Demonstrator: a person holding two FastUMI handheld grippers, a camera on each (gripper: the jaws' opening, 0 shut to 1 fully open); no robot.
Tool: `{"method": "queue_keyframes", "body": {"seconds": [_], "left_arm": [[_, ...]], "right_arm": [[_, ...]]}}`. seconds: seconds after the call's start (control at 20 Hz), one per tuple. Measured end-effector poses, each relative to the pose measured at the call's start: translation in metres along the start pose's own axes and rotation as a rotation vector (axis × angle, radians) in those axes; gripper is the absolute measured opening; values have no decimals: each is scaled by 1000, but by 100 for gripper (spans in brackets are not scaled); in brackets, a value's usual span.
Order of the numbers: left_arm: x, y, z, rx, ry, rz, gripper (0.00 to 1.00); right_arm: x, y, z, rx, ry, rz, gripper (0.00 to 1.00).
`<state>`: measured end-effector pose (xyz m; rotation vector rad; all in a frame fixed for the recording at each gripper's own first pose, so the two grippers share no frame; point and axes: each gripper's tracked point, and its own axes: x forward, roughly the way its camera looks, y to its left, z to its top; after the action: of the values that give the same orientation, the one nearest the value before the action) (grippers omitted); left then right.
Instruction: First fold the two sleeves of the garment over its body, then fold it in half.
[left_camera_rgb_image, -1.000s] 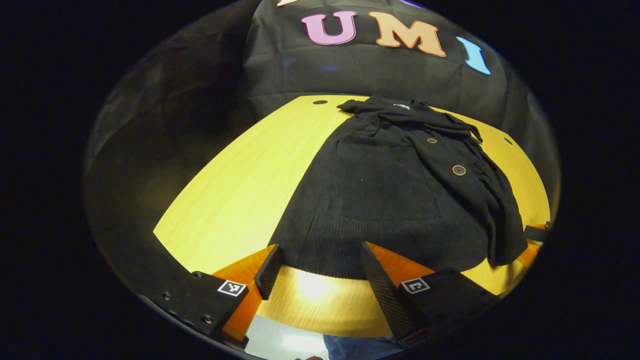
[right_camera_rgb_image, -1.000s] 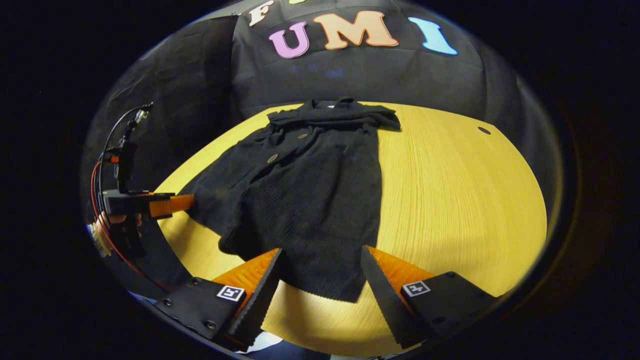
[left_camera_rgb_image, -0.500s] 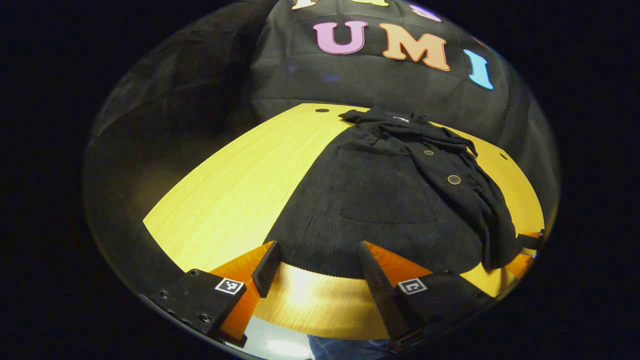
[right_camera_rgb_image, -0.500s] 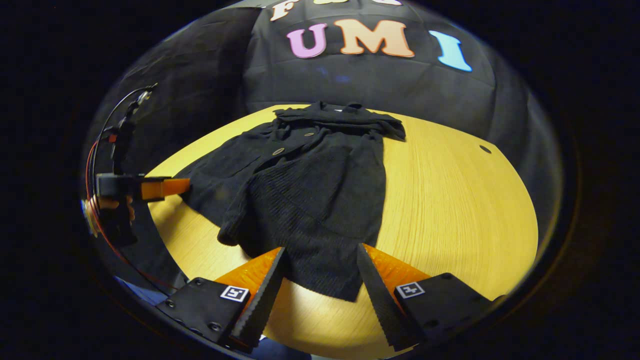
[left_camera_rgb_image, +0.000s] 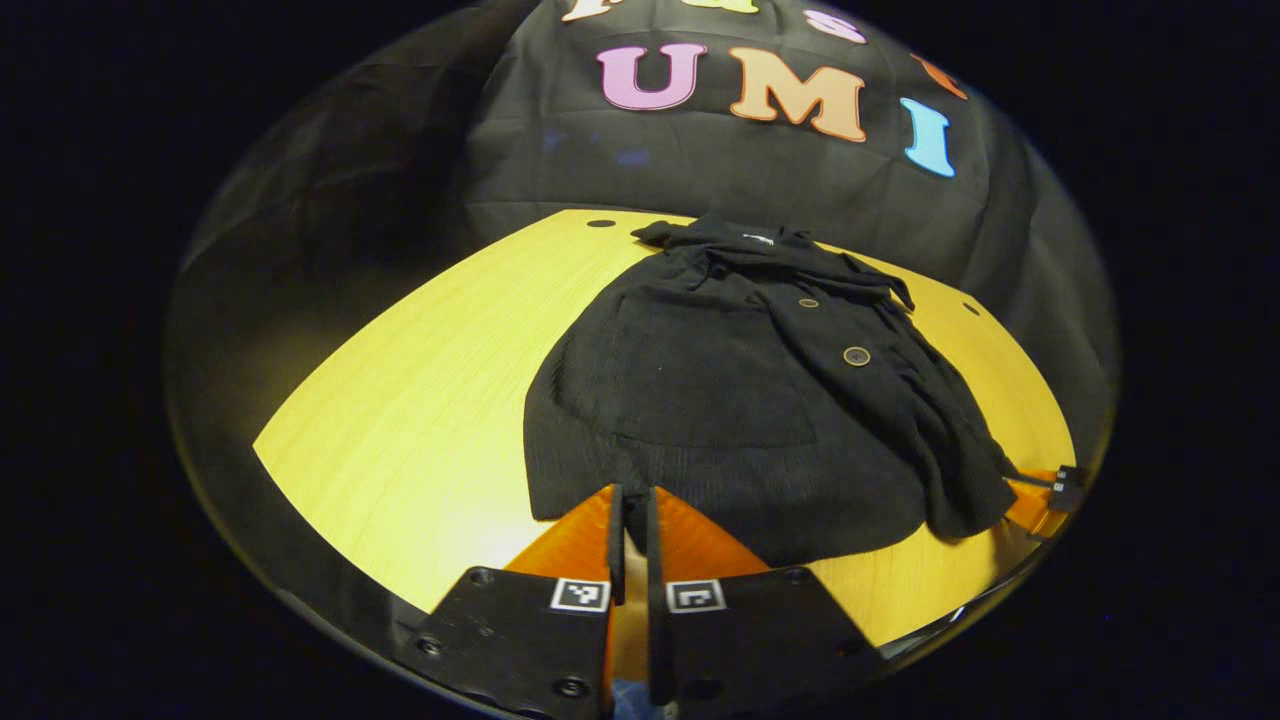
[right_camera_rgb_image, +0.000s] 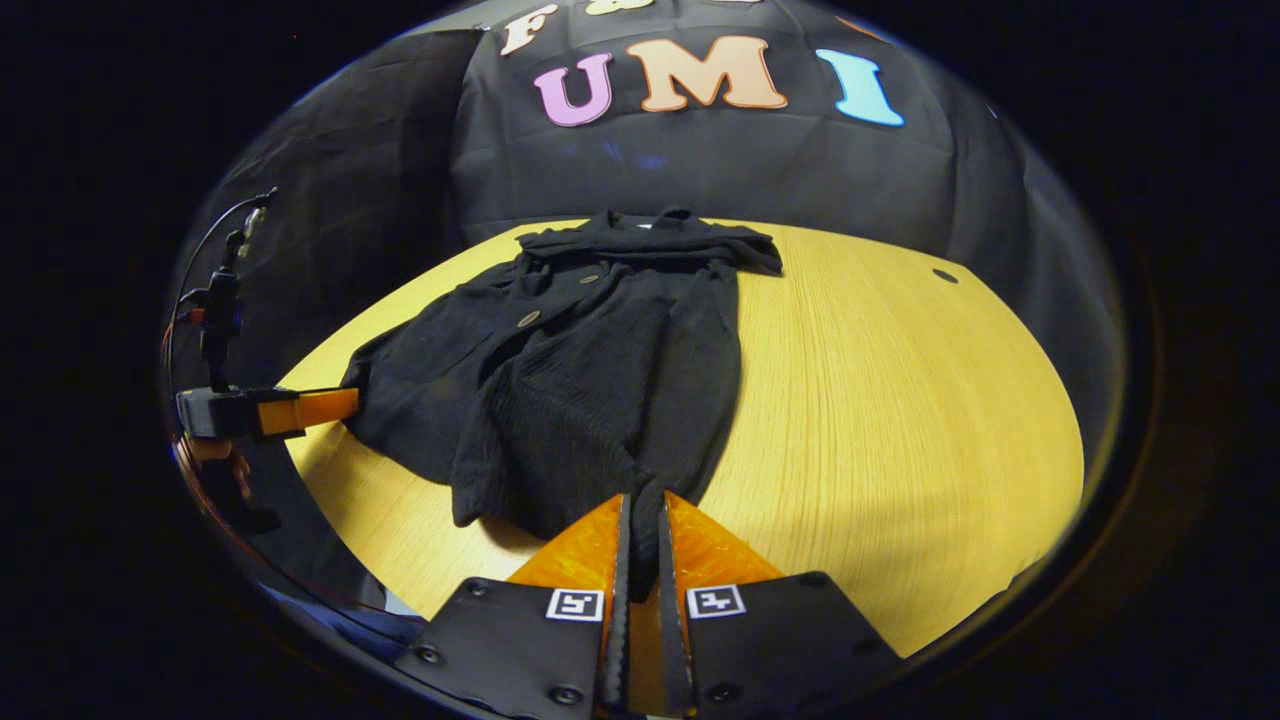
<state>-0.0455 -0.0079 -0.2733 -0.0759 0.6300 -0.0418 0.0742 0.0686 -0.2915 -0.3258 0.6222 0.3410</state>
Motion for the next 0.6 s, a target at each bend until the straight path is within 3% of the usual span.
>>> {"method": "queue_keyframes", "body": {"seconds": [0.1, 0.15, 0.2, 0.4, 0.5, 0.6], "left_arm": [[2, -2, -1, -9, 15, 13, 0], [2, -2, -1, 3, 32, 23, 0], [0, -2, -1, 25, 49, 32, 0], [0, -2, 1, 117, 60, 72, 0], [0, -5, 1, 129, 71, 66, 0], [1, -9, 5, 101, 78, 47, 0]], "right_arm": [[0, 1, 0, 13, 16, 18, 11], [0, 2, -1, 21, 33, 23, 11], [-1, 2, 0, 28, 35, 27, 6], [-2, 2, 1, 52, 58, 33, 6], [-3, 2, 2, 51, 65, 29, 2], [-5, 2, 8, 52, 60, 25, 6]]}}
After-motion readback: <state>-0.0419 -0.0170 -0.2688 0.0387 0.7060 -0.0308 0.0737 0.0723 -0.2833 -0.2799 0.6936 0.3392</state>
